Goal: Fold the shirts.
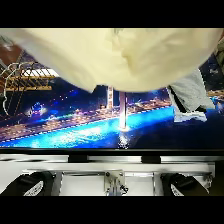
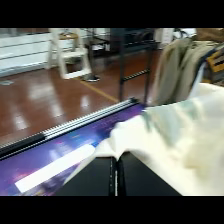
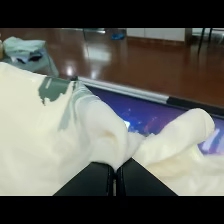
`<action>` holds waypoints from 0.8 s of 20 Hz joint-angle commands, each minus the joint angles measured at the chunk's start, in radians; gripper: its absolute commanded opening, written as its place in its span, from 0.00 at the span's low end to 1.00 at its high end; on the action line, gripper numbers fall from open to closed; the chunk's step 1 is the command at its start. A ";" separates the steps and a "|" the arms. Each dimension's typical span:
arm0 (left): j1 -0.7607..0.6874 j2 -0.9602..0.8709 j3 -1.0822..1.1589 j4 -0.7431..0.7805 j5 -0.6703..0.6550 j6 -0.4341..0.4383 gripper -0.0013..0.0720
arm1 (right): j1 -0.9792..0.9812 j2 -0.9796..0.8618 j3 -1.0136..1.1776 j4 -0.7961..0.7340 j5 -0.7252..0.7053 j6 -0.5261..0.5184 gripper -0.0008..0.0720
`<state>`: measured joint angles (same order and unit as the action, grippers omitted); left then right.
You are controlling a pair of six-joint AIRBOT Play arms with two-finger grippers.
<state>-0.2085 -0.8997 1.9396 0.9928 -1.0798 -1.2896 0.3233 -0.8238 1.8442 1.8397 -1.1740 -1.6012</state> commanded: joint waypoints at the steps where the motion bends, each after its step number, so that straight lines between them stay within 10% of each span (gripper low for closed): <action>1: 0.005 0.058 0.050 0.322 -0.239 -0.137 0.06 | -0.004 -0.003 0.068 -0.053 -0.292 0.062 0.11; 8: -0.001 0.132 -0.484 0.358 -0.369 -0.183 0.06 | -0.003 -0.045 -0.366 -0.039 -0.559 0.145 0.11; 16: -0.004 0.198 -1.203 0.339 0.126 -0.216 0.06 | -0.004 -0.203 -0.948 -0.008 0.183 0.057 0.11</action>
<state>-0.2115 -0.6941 0.9207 1.3384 -1.1347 -1.4975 0.3195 -0.9466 1.0096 1.8111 -1.2884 -1.5261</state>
